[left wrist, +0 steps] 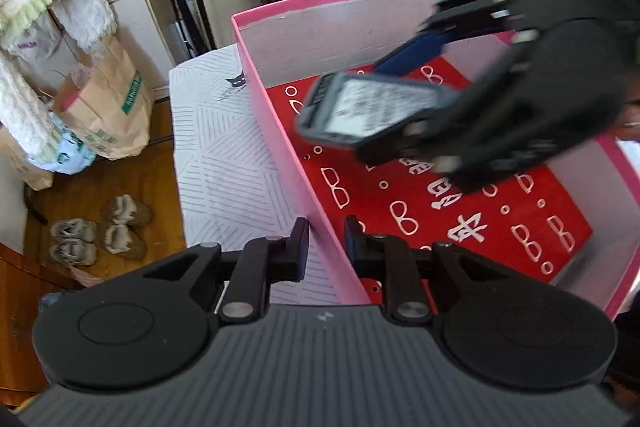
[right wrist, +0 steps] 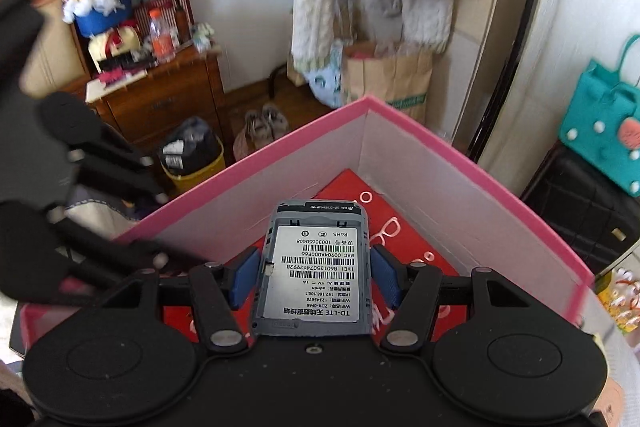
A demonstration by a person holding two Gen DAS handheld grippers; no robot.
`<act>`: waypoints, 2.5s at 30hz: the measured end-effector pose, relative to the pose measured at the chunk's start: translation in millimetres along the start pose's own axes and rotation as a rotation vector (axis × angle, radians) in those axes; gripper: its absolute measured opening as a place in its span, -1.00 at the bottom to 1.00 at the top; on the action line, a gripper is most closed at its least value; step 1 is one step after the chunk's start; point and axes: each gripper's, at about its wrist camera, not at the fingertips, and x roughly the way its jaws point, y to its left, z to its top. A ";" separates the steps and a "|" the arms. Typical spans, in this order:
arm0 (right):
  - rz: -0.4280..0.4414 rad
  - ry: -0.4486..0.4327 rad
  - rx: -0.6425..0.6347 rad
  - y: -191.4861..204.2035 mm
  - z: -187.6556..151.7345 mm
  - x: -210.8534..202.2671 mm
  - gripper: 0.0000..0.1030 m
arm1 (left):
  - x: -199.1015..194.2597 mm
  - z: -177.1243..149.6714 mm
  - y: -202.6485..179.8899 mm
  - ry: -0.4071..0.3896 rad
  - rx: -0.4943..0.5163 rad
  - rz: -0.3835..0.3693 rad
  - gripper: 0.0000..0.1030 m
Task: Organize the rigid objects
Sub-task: 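Carry the grey router into the pink box and open the right gripper, then grasp the lilac starfish hair clip with the right gripper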
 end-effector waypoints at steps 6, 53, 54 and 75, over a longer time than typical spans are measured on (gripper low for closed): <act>-0.036 0.101 0.139 -21.1 12.6 36.8 0.27 | 0.6 -5.1 12.9 -0.028 -0.049 -0.057 -0.60; -0.199 -0.131 0.522 -71.3 -217.7 -93.5 0.29 | -1.9 -5.7 2.7 -0.025 -0.076 -0.005 -0.64; -0.208 -0.138 0.520 -70.8 -221.5 -90.8 0.29 | -1.8 -5.7 2.4 -0.026 -0.080 -0.004 -0.64; -0.383 -0.240 0.439 -57.0 -228.0 -66.5 0.19 | -2.8 -3.5 5.7 -0.010 -0.112 -0.015 -0.64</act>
